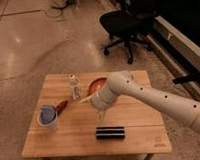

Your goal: Place the bottle in the ceramic bowl

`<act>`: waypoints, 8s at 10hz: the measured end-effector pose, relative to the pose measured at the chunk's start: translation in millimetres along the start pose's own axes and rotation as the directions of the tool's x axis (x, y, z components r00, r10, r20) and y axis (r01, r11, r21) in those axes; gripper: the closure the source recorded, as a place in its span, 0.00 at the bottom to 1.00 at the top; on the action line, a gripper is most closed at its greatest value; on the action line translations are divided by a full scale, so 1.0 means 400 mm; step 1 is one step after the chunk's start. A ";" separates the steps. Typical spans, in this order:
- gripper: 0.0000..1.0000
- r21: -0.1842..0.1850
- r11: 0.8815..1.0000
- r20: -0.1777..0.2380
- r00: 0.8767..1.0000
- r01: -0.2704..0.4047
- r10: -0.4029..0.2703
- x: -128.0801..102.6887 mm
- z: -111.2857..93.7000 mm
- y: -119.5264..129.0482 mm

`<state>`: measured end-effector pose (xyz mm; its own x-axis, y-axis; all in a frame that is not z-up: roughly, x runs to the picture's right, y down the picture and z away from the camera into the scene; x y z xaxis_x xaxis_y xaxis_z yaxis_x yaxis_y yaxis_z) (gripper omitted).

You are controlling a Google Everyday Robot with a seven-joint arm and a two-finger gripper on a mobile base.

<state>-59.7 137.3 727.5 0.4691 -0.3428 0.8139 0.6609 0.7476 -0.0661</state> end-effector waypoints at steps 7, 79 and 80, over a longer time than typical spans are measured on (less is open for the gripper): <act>0.20 0.000 1.000 0.000 1.000 0.000 0.000 0.000 0.000 0.000; 0.51 -0.372 0.920 -0.394 0.876 0.124 -0.278 0.407 -0.328 -0.238; 0.41 -0.376 0.918 -0.382 0.883 0.122 -0.274 0.408 -0.313 -0.231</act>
<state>29.2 -58.9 794.4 0.4570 -0.7243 0.5162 0.8846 0.4308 -0.1787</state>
